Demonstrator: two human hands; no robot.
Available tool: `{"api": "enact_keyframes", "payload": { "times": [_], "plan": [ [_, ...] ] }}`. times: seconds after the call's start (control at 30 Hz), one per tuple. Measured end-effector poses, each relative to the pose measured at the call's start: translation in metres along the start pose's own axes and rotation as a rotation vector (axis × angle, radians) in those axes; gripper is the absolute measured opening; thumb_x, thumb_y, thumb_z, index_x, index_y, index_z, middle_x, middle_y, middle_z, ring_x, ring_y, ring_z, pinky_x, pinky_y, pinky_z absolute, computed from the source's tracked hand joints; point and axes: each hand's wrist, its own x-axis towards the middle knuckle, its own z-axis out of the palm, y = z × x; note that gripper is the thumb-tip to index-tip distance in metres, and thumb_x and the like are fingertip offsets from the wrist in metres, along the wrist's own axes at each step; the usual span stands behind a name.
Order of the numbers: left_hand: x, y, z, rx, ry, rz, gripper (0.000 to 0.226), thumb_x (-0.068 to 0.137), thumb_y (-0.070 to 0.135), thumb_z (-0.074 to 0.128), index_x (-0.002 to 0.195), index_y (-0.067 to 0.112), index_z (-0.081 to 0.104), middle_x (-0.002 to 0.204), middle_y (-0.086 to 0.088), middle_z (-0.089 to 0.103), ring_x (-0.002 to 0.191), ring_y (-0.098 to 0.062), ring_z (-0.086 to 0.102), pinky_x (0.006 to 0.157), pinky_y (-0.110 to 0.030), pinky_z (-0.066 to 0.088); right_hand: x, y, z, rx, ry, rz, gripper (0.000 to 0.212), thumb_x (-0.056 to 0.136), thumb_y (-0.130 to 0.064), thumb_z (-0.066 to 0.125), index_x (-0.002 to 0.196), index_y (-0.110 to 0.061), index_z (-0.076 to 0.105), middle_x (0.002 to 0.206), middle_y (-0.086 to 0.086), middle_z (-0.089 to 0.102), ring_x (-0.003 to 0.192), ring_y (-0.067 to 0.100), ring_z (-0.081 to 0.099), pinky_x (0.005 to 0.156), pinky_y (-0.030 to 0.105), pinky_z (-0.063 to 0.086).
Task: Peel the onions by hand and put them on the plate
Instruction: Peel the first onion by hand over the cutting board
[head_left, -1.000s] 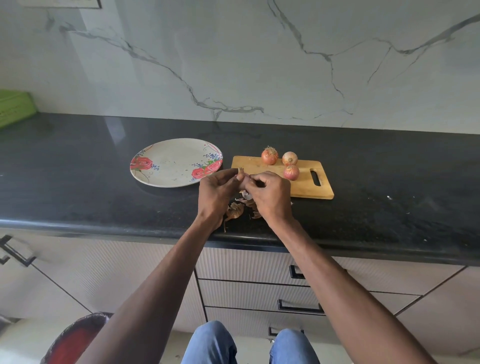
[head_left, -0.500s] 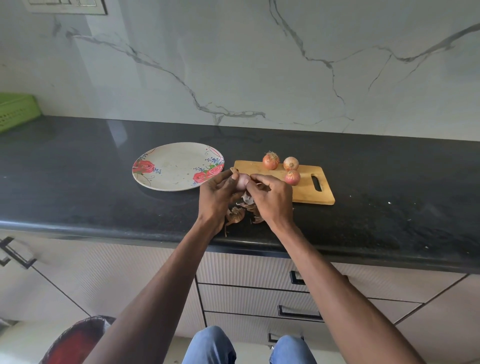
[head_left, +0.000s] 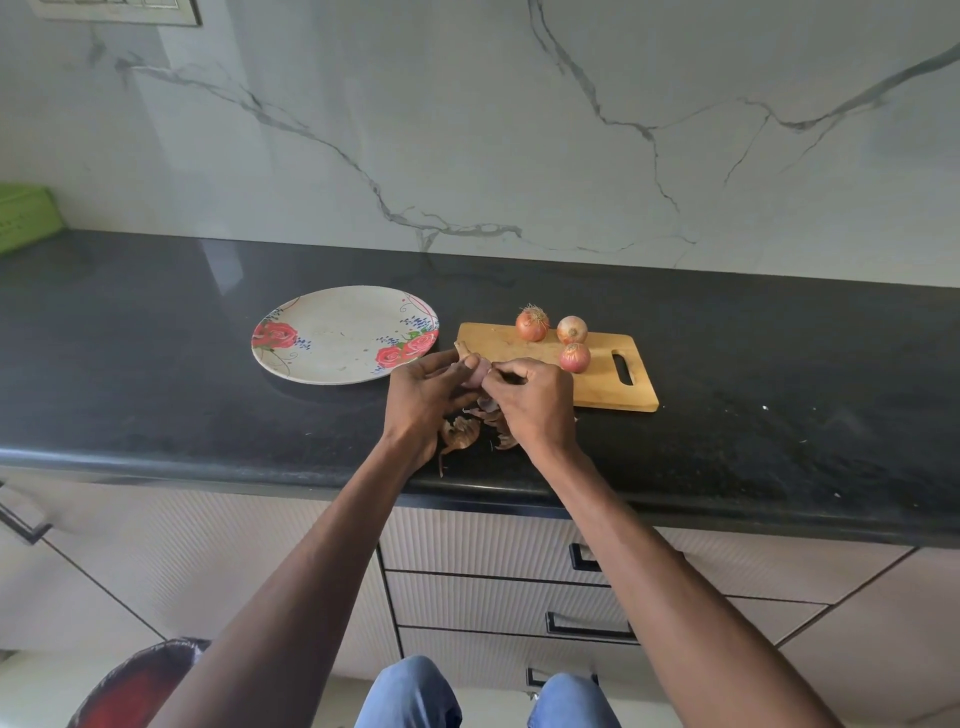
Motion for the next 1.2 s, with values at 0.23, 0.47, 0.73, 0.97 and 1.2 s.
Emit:
{"api": "enact_keyframes", "payload": {
  "times": [0.23, 0.47, 0.73, 0.97, 1.2],
  "plan": [
    [-0.004, 0.004, 0.003, 0.038, -0.005, 0.004, 0.018, 0.095, 0.010, 0.067, 0.109, 0.000, 0.070, 0.098, -0.015, 0.077, 0.090, -0.026, 0.076, 0.075, -0.031, 0.063, 0.001, 0.011, 0.007, -0.148, 0.036, -0.054, 0.036, 0.089, -0.032, 0.068, 0.065, -0.006, 0.067, 0.059, 0.001, 0.064, 0.052, 0.022, 0.058, 0.048, 0.042, 0.047],
    [-0.004, 0.003, 0.003, 0.054, 0.007, 0.006, 0.024, 0.094, 0.012, 0.069, 0.112, -0.003, 0.069, 0.100, -0.020, 0.076, 0.089, -0.029, 0.075, 0.076, -0.033, 0.063, -0.002, 0.001, 0.006, -0.373, 0.100, -0.181, 0.030, 0.088, -0.019, 0.071, 0.065, -0.006, 0.055, 0.062, 0.007, 0.060, 0.053, 0.023, 0.052, 0.047, 0.037, 0.046],
    [-0.008, 0.006, 0.007, 0.029, -0.029, -0.007, 0.025, 0.094, 0.006, 0.067, 0.113, -0.010, 0.066, 0.095, -0.020, 0.076, 0.079, -0.024, 0.074, 0.067, -0.031, 0.062, -0.003, -0.003, 0.008, -0.508, 0.104, -0.200, 0.029, 0.088, -0.021, 0.073, 0.070, -0.006, 0.055, 0.064, 0.010, 0.059, 0.049, 0.023, 0.048, 0.043, 0.030, 0.038],
    [-0.009, 0.007, 0.007, 0.006, -0.026, -0.019, 0.021, 0.098, 0.006, 0.062, 0.114, -0.006, 0.066, 0.093, -0.015, 0.077, 0.079, -0.022, 0.075, 0.066, -0.030, 0.060, -0.005, -0.005, 0.008, -0.510, 0.118, -0.199, 0.030, 0.090, -0.024, 0.071, 0.071, -0.007, 0.055, 0.066, 0.009, 0.060, 0.051, 0.024, 0.051, 0.044, 0.029, 0.039],
    [-0.007, 0.007, 0.006, -0.050, -0.002, -0.074, 0.037, 0.100, 0.006, 0.059, 0.133, -0.011, 0.054, 0.094, -0.013, 0.076, 0.081, -0.023, 0.075, 0.067, -0.031, 0.060, -0.006, -0.007, 0.006, -0.447, 0.104, -0.193, 0.030, 0.088, -0.022, 0.073, 0.069, -0.010, 0.053, 0.064, 0.005, 0.057, 0.052, 0.016, 0.044, 0.048, 0.026, 0.034]
  ]
}}
